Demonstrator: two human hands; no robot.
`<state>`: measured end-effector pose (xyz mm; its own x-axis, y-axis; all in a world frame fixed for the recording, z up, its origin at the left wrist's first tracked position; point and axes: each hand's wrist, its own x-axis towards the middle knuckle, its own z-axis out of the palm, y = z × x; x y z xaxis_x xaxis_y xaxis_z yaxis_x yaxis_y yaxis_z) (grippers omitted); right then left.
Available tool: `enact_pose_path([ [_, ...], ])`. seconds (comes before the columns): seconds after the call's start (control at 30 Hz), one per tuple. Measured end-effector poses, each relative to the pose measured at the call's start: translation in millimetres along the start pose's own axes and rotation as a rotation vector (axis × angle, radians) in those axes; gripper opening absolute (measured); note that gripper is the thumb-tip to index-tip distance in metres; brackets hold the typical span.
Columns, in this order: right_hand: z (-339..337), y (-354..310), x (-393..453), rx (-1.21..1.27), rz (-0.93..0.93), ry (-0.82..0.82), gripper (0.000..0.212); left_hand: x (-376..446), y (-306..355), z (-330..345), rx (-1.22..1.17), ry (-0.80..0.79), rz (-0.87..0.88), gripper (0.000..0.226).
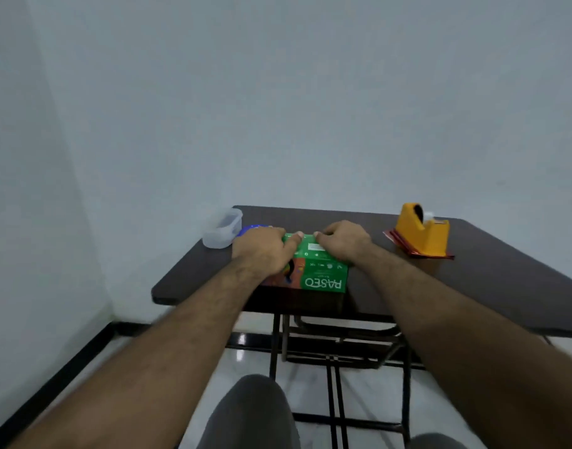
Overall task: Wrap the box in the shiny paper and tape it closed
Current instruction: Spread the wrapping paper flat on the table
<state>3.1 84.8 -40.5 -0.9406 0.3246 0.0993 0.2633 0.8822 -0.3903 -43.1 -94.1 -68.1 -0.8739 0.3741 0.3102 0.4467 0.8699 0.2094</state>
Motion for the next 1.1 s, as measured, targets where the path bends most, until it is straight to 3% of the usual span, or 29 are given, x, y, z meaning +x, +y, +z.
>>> enact_pose_path([
  [0.17,48.9,-2.4,10.2,-0.008,0.053,-0.094,0.086,-30.6,-21.0,-6.7,0.007,0.053,0.030,0.069],
  [0.27,59.8,-19.8,10.9,0.016,0.051,-0.071,0.073,-31.0,-43.2,-10.5,-0.008,0.071,0.021,0.062],
  [0.5,90.7,-81.7,25.5,0.036,-0.015,-0.048,0.084,-30.5,-102.0,-28.0,0.025,0.064,-0.040,0.051],
  [0.7,89.2,-100.6,9.8,0.103,-0.017,-0.008,0.067,-27.8,-111.4,-29.0,0.036,0.028,-0.031,0.050],
  [0.77,85.8,-97.2,7.4,0.232,-0.033,0.002,0.066,-24.2,-109.7,-29.2,0.075,0.041,-0.031,0.047],
  [0.83,76.5,-83.8,6.6,0.347,-0.053,0.062,0.060,-18.6,-99.1,-29.7,0.116,0.140,0.004,0.038],
  [0.93,52.6,-48.2,-1.7,0.264,-0.128,0.222,0.049,-14.0,-62.4,-24.5,0.110,0.337,0.146,0.029],
  [1.1,4.0,60.4,5.3,0.143,-0.070,0.451,0.036,1.8,42.2,6.6,-0.081,0.357,0.335,0.039],
])
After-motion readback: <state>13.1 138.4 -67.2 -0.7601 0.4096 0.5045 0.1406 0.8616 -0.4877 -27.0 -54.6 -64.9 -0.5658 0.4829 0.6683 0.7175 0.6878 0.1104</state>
